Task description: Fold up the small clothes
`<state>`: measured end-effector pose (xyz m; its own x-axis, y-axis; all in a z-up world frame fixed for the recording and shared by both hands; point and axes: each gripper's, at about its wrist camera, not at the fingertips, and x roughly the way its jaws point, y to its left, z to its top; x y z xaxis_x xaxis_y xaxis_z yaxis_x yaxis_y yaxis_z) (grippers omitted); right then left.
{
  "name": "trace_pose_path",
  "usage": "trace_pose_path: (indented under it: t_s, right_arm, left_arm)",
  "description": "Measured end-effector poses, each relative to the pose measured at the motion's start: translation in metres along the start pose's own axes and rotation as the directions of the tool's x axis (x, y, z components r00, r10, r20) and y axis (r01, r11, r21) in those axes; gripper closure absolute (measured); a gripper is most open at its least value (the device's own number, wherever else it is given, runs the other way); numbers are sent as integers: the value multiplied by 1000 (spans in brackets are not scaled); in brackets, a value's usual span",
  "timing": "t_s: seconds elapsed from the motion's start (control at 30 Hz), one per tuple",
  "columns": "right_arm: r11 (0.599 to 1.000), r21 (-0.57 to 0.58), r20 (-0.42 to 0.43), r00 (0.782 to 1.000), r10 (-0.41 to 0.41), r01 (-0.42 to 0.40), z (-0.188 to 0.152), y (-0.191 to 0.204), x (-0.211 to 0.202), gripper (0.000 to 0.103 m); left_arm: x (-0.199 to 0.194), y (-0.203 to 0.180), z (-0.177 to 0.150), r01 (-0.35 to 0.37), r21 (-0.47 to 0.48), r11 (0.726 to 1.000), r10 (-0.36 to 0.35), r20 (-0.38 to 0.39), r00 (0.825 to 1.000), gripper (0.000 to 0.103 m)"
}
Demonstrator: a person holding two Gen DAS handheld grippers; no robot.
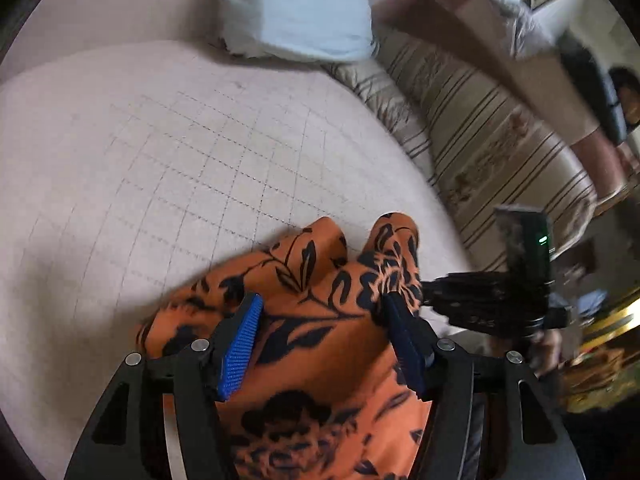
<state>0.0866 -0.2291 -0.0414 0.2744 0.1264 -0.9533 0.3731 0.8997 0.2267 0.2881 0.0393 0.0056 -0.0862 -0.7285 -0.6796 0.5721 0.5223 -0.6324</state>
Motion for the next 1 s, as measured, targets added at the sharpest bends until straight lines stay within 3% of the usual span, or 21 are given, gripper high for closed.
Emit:
trace_pose_path:
  t_s: [0.13,0.3,0.37,0.43,0.57,0.6,0.67,0.7,0.73,0.77,0.83,0.9,1.0]
  right_arm:
    - [997,-70,15,1000,14,-13,-3,12,-4,94]
    - [998,-26,4,998,58,-57,-2,0,-6,89]
    - [997,29,27,997,72,-73,-4,-13,-15,77]
    - [988,98,53,992,114,-118,-11,-29,-24,40]
    - [956,160,75,969,235,-244,-28,-42,-33,36]
    - [955,167,66,969,239,-247,-32,-43,-31,36]
    - [978,134,12,987,163,-163,-29,-33,-19,39]
    - [984,114,-13,990,140,-138,-27,-28,-14,55]
    - [991,77,-50,992,117,-113,-27,-21,-6,73]
    - [995,50,-59,994,89,-86,-28,-17,-6,75]
    - [998,15,-20,997,68,-67,-32,-13,-15,90]
    - [997,-12,17,996,83,-82,-39,-12,-29,92]
    - [992,-106,0,998,65,-65,-50,-2,-30,93]
  left_arm:
    - [-12,11,-3,-2,-1,1000,2,26,1000,42]
    - [2,1,10,-126,38,991,126,8,992,34]
    - [10,-3,10,-132,54,990,133,-24,991,34]
    - [4,-4,5,-98,65,993,100,-24,995,35]
    - [-11,-3,0,23,25,999,-22,-34,999,36]
    - [-9,-2,2,1,25,1000,0,-34,999,35]
    - [2,-2,6,-62,26,998,63,-36,997,35]
    - [11,-3,9,-115,33,993,116,-42,992,40]
    - [19,-7,11,-209,56,976,211,-38,977,54]
    - [26,-11,12,-285,73,956,288,-51,956,82]
    - [27,-19,13,-349,43,936,351,-58,935,82]
    - [19,-27,11,-374,43,926,376,-44,926,83]
    - [26,-26,8,-466,115,878,470,-17,882,81]
